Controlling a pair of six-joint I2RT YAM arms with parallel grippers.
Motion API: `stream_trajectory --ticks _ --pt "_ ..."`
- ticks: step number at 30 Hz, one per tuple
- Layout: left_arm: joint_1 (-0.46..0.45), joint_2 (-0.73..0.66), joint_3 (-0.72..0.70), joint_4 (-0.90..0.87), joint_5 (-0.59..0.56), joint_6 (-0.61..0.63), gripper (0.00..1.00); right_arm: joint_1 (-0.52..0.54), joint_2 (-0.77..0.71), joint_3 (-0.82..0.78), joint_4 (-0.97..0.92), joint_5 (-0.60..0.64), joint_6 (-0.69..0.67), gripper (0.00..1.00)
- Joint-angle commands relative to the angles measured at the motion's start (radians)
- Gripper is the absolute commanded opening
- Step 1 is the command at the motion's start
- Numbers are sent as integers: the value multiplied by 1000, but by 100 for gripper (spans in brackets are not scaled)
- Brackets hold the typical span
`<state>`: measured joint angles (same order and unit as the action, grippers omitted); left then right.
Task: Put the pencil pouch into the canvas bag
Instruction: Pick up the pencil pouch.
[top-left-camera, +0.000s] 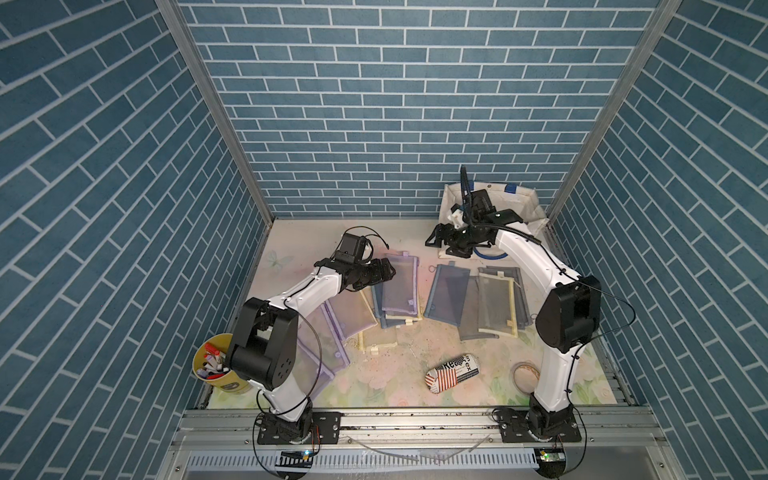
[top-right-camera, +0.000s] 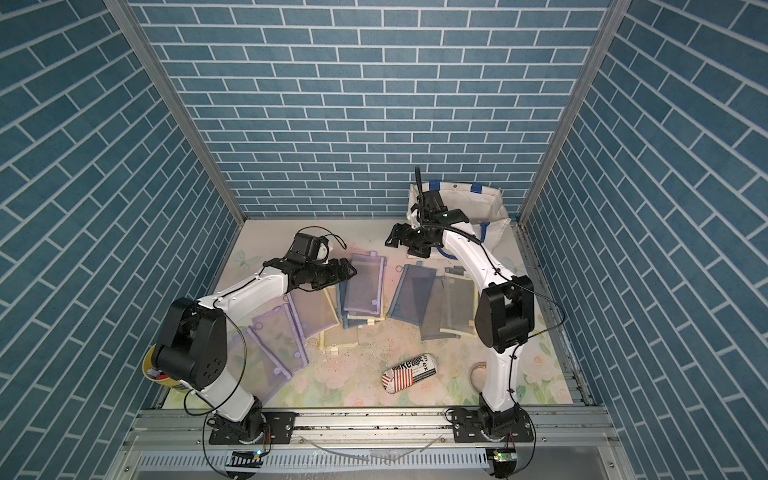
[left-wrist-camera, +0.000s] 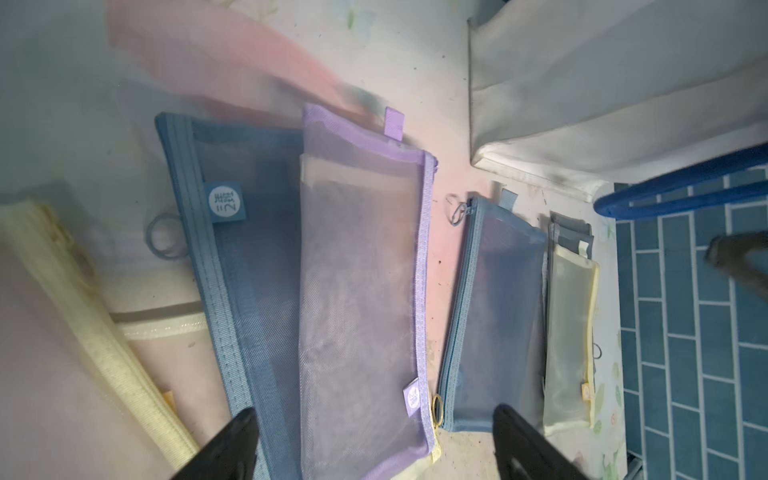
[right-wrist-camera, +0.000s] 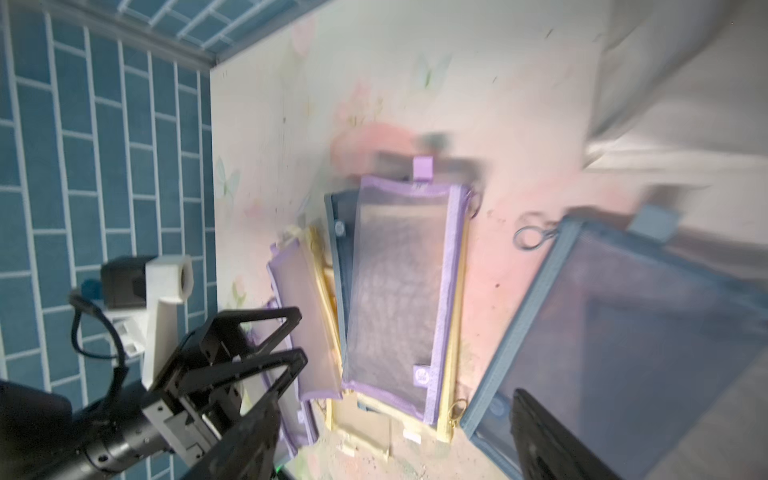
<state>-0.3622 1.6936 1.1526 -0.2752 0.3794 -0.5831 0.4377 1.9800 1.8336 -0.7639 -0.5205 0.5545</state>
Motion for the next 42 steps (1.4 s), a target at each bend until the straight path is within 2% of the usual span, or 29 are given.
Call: stream_trajectory --ticks 1,8,14,23,29,38,42 --pt "6 29 8 -9 -13 2 83 6 52 -29 105 -126 47 84" --pt "2 128 31 50 33 -6 76 13 193 10 114 -132 63 82" --pt "-1 198 47 36 66 15 71 29 206 -111 268 -131 116 79" --pt "-23 183 30 37 105 27 62 32 248 -233 448 -146 220 77" --pt "-26 175 16 80 139 -2 59 52 249 -248 471 -131 228 76" --pt "-27 169 2 140 167 -41 56 62 239 -271 481 -107 245 57" --pt "-27 171 7 159 184 -60 54 72 240 -282 518 -117 274 52"
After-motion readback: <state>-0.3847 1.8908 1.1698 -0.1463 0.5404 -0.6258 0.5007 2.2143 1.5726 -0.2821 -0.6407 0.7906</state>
